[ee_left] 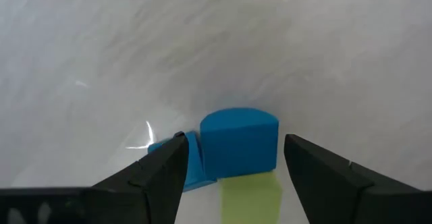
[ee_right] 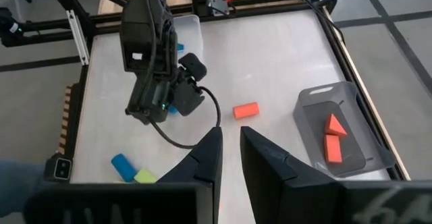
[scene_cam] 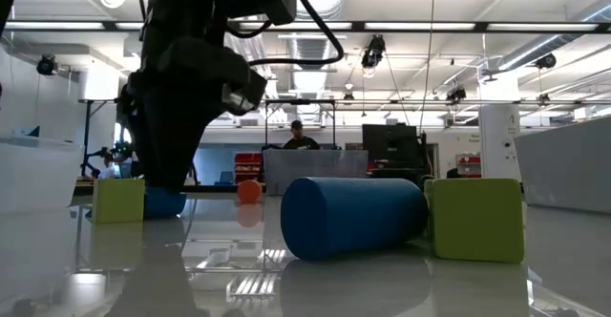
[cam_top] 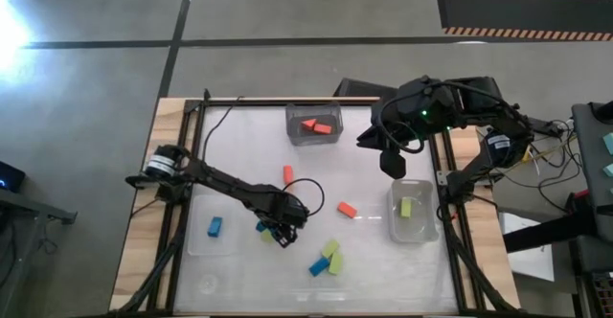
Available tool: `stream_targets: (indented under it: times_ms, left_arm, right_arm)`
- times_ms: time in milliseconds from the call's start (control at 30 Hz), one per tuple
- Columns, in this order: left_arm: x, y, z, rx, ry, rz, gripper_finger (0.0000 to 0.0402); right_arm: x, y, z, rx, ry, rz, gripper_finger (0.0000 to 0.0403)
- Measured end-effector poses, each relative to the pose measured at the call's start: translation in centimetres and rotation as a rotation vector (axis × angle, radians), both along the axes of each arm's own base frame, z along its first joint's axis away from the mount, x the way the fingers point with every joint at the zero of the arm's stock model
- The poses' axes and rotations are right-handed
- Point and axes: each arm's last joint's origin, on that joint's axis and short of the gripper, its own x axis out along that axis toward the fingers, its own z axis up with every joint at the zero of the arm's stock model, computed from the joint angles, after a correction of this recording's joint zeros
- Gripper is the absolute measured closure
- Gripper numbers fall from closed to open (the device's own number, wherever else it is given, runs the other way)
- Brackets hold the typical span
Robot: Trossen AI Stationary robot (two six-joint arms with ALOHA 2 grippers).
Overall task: Sort & place blocks by color
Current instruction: Put the blue block into the white bin
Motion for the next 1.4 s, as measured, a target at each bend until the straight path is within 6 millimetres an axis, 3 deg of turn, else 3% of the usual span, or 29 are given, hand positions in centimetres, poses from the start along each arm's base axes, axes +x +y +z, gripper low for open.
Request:
stream_targets:
  times_ms: [167, 533, 733, 1067, 1233, 1400]
  left_arm:
    - [0.1, 0.0, -0.1, 0.003, -0.001, -0.001, 0.0184]
    - [0.2, 0.0, -0.1, 0.001, -0.015, 0.0, 0.0256]
    - [0.5, -0.1, 0.1, -0.007, -0.041, 0.014, 0.027]
    - [1.2, -0.2, 1.7, -0.017, -0.124, 0.027, 0.027]
    - [0.7, -0.8, 2.7, -0.049, -0.156, -0.183, 0.0253]
    - [0.1, -1.0, 2.6, -0.006, -0.156, -0.364, 0.0196]
  right_arm:
    - [0.0, 0.0, 0.0, -0.002, 0.0, 0.002, 0.036]
    - [0.0, 0.0, 0.0, -0.011, 0.0, 0.009, 0.036]
    - [0.0, 0.0, 0.0, -0.012, 0.003, 0.01, 0.036]
    - [-0.2, -0.1, -0.2, -0.028, 0.026, -0.008, 0.036]
    - [-0.2, -0.1, -0.2, -0.028, 0.026, -0.01, 0.036]
    - [-0.2, -0.1, -0.2, -0.026, 0.027, -0.012, 0.036]
